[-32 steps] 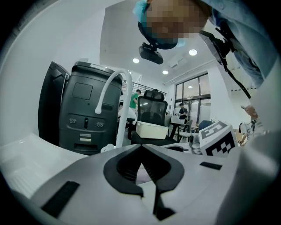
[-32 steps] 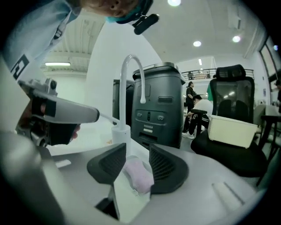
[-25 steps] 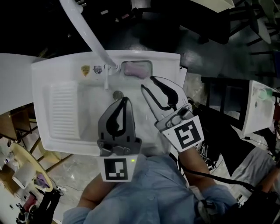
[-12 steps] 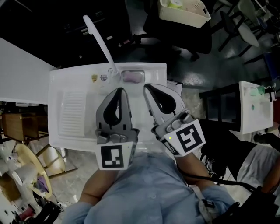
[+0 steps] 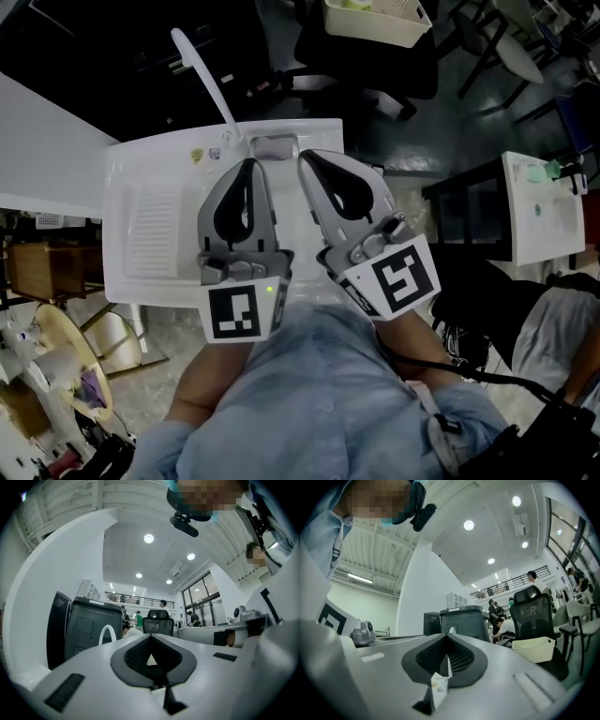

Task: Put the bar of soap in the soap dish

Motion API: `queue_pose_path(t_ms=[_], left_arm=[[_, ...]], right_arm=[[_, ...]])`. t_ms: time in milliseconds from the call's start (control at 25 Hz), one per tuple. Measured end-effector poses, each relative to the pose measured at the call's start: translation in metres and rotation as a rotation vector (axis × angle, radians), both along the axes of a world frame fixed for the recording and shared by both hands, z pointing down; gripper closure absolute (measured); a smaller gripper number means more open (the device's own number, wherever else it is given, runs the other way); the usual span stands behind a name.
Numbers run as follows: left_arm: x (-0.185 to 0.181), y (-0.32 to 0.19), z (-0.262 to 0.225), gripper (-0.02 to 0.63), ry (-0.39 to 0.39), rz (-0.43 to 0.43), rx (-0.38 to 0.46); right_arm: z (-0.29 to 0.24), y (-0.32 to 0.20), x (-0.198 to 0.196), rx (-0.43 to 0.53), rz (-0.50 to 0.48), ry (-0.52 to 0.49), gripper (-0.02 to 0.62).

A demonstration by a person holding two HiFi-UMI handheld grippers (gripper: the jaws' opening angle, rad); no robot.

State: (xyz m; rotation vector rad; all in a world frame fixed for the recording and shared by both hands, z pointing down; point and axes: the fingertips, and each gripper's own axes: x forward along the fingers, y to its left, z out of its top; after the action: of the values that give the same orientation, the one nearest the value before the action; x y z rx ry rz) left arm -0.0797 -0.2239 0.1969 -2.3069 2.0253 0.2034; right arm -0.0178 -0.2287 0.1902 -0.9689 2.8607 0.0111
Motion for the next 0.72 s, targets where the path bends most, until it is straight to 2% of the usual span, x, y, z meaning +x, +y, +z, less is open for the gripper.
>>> queue_pose_path(t_ms=[400,560,720], left_arm=[[0.0038,0.0059,0.0004,0.6,-0.008,0.012,-0.007],[0.0056,0.006,-0.0052,0.6,-0.001,0.018,0.013],[0.0063,0.0066,0.0008,0.6,-0.015,0.027,-0.015]], right_arm=[[-0.0047,0.0051,0.0007,0.007,0.0,-0.017,0.595],[-0.0045,0.0058,0.0011,0.007,-0.002,-0.016,0.595],[-0.0038,0.0053,-0.0005,0.007,-0.007,-0.015,0.595]])
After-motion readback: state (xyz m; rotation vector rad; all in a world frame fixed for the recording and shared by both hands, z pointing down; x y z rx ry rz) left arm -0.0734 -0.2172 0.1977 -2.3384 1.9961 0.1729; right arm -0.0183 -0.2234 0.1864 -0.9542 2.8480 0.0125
